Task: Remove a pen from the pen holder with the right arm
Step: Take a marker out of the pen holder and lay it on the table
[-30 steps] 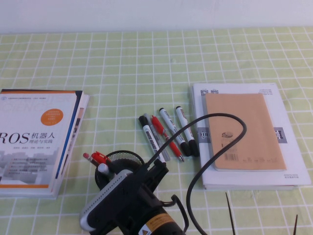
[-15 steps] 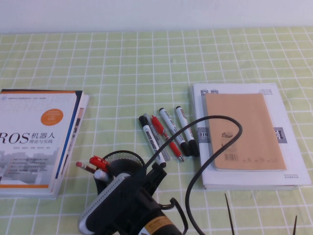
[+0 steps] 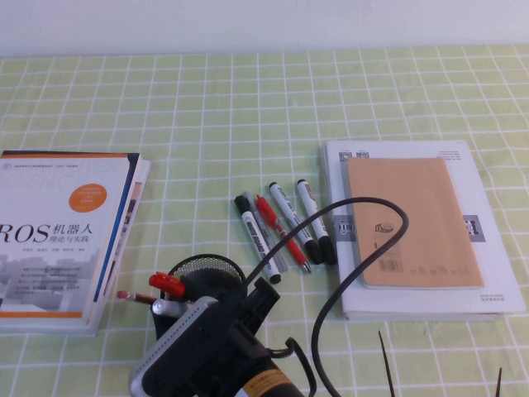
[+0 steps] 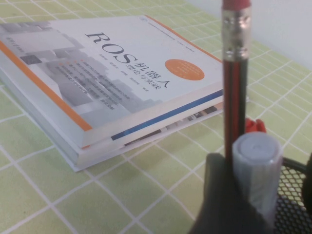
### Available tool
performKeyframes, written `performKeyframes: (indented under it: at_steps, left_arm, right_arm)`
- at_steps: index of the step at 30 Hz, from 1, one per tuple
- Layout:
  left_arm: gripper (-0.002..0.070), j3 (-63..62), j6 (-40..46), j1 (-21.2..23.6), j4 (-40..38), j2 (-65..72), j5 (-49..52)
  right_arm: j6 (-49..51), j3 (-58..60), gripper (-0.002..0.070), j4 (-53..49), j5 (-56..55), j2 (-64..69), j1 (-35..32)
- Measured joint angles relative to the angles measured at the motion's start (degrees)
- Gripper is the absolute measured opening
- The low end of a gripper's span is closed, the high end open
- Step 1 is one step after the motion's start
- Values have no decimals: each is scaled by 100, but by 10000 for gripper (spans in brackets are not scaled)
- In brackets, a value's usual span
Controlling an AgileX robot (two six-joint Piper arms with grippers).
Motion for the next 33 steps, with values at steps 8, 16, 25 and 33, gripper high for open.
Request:
performKeyframes:
  at_steps: [8, 16, 25, 33]
  left_arm:
    - [-6, 0, 0, 0, 0, 0, 0]
    - [-6, 0, 0, 0, 0, 0, 0]
    - [-6, 0, 0, 0, 0, 0, 0]
    - [-6, 0, 0, 0, 0, 0, 0]
  right_arm:
    - [0, 137, 310, 9, -5, -193, 0]
    - [0, 191, 310, -9, 111, -354, 0]
    - [0, 218, 310, -34, 540, -354, 0]
    - [0, 222, 309, -141, 653, -382, 0]
